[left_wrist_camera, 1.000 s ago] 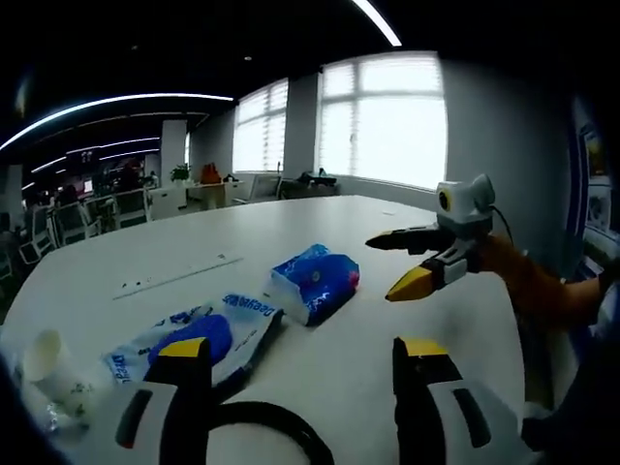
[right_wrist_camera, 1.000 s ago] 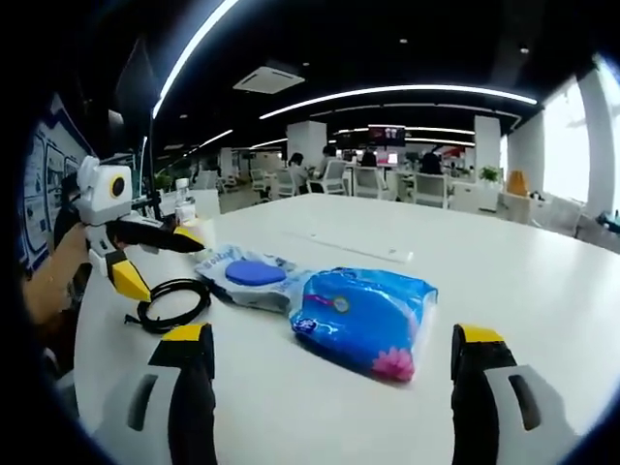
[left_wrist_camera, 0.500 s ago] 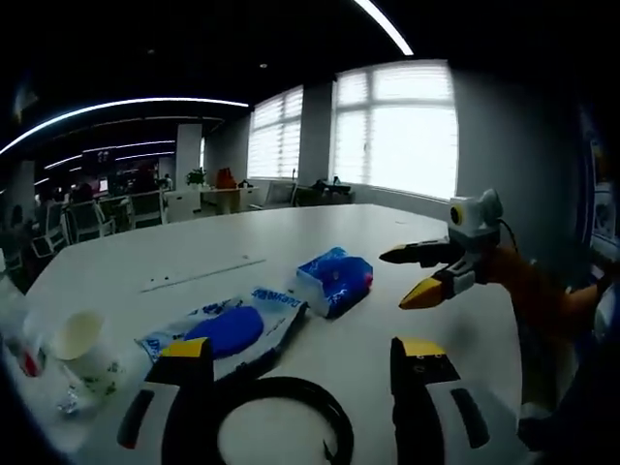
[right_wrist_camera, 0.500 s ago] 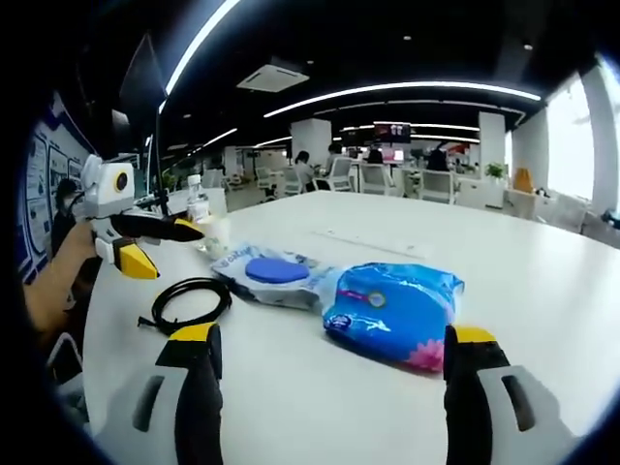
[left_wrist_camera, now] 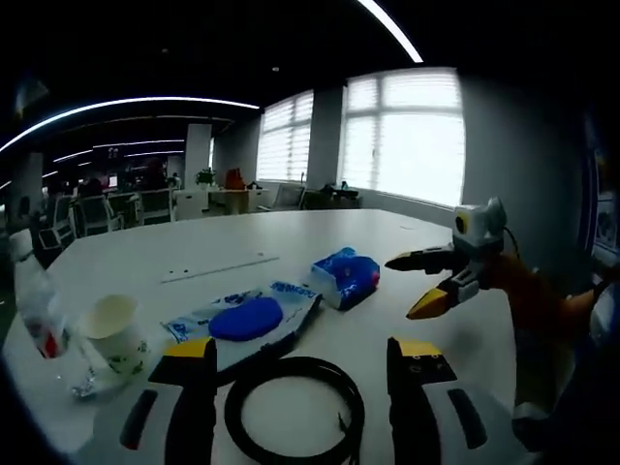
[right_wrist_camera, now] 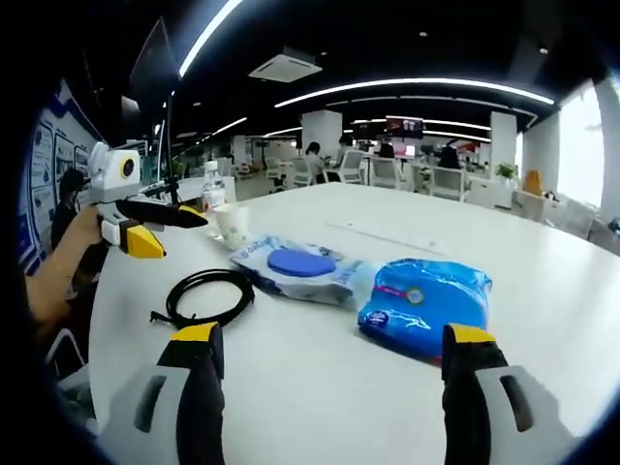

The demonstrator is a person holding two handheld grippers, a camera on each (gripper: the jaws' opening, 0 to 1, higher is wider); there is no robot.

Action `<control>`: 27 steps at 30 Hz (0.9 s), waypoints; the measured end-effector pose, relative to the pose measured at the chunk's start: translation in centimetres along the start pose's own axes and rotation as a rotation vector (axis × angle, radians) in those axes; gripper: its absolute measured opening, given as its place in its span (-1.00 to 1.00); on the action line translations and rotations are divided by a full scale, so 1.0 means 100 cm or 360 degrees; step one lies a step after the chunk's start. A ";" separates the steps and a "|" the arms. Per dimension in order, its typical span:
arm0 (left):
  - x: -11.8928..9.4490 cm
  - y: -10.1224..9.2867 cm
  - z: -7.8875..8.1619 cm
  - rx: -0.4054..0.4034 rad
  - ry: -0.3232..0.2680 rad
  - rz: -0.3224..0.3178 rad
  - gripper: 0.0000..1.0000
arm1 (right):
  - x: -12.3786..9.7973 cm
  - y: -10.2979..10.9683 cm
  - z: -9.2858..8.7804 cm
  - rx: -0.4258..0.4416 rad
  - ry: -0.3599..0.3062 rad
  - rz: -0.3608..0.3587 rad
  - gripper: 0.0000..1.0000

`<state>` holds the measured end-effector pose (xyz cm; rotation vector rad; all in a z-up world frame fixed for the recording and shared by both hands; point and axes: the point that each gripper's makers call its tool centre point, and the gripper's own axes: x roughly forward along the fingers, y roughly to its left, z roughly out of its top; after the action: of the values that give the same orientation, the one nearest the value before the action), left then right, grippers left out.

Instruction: Arrange the tabletop items into an orderly group along one side of the table until the central work area is clear of visible clutter.

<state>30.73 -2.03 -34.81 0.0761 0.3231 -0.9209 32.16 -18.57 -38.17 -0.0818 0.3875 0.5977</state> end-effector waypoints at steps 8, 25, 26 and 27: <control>-0.011 0.004 -0.011 0.0013 0.0025 0.0020 0.37 | 0.006 0.024 0.005 -0.0011 0.0003 0.0072 0.74; -0.031 0.007 -0.036 0.0117 0.0059 -0.0033 0.36 | 0.027 0.080 -0.005 -0.0093 0.0045 0.0280 0.77; -0.033 0.007 -0.038 0.0111 0.0060 -0.0041 0.36 | 0.028 0.084 -0.006 -0.0096 0.0050 0.0293 0.77; -0.034 0.000 -0.044 0.0124 0.0069 -0.0072 0.36 | 0.031 0.089 -0.009 -0.0105 0.0061 0.0309 0.77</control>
<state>27.84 1.46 -37.93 0.1611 0.3304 -0.9778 29.20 -9.77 -39.80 -0.1196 0.4159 0.8019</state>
